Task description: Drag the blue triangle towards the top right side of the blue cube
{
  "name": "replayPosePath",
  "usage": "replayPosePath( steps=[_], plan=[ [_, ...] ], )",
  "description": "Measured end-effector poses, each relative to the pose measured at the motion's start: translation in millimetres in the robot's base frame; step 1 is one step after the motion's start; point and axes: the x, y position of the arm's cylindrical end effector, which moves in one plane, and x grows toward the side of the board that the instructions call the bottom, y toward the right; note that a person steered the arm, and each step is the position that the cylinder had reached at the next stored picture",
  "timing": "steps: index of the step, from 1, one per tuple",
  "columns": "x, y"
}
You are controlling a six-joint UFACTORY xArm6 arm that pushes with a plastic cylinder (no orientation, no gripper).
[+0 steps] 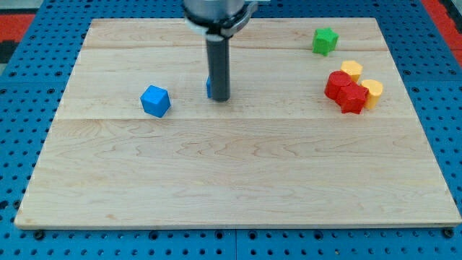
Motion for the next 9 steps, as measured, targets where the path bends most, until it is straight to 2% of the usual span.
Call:
replayPosePath(
  steps=[2,4,5,7,8,9],
  plan=[
    [-89,34],
    [-25,53],
    [-21,39],
    [-85,5],
    [-100,1],
    [-65,2]
  ],
)
